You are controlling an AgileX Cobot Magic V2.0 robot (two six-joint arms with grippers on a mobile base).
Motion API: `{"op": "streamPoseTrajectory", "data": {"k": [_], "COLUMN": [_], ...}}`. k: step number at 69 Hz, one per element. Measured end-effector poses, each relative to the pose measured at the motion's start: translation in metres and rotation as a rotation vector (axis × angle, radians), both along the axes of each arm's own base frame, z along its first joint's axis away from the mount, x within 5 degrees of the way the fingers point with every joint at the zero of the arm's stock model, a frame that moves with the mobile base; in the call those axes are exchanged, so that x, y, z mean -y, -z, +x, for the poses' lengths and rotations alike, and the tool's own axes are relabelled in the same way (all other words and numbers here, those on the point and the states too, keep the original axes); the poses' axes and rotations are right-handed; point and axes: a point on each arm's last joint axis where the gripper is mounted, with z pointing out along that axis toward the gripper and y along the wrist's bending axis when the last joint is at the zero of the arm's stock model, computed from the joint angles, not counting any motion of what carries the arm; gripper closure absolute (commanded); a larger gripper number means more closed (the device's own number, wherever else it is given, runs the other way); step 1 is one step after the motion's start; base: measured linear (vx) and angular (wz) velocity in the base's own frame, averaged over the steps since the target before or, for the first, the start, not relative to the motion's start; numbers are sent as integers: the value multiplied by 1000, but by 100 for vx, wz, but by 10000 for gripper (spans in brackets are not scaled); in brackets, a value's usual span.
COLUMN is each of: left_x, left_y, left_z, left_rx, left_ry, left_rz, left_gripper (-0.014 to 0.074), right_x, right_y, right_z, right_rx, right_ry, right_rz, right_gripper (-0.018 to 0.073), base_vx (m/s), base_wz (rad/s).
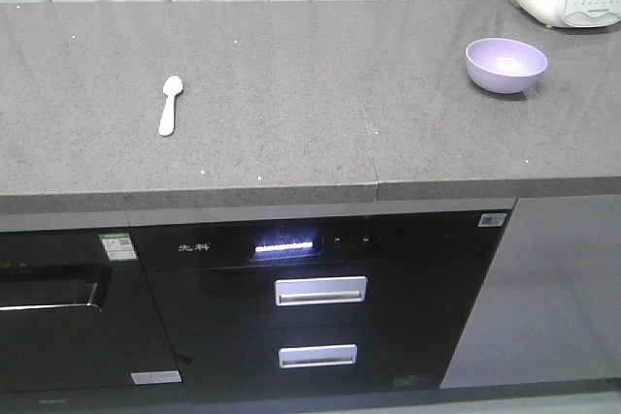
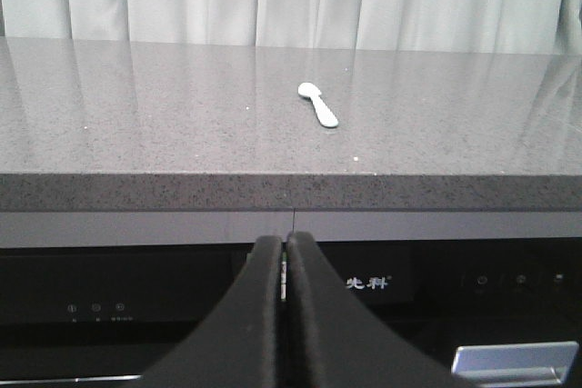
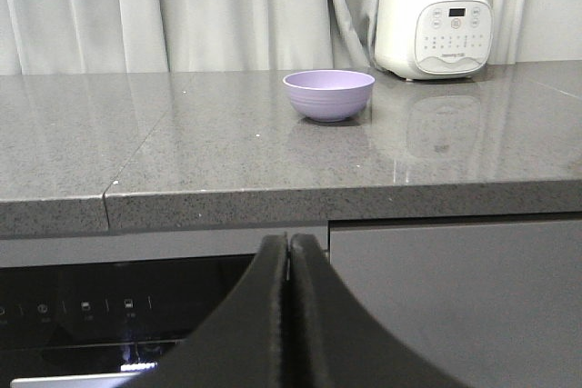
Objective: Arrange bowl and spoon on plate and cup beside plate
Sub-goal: 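Drive up to the counter holding the spoon and lavender bowl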
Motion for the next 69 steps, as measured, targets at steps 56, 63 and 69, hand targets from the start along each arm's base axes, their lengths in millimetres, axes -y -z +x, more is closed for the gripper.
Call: {"op": "streamPoseTrajectory", "data": {"k": [56,63,69], "left_x": [0,0,0], "left_y": [0,0,0], "left_z": [0,0,0], "left_rx": [0,0,0], "left_ry": [0,0,0], "left_rz": [0,0,0], "left_gripper": [603,603,603], "right_x": [0,0,0], "right_y": [0,0,0], "right_z": [0,0,0], "right_rx": [0,0,0], "right_ry": [0,0,0], "right_rz": [0,0,0], "right_gripper": [564,564,564], "base_vx": [14,12,12], "base_wz": [8,4,1]}}
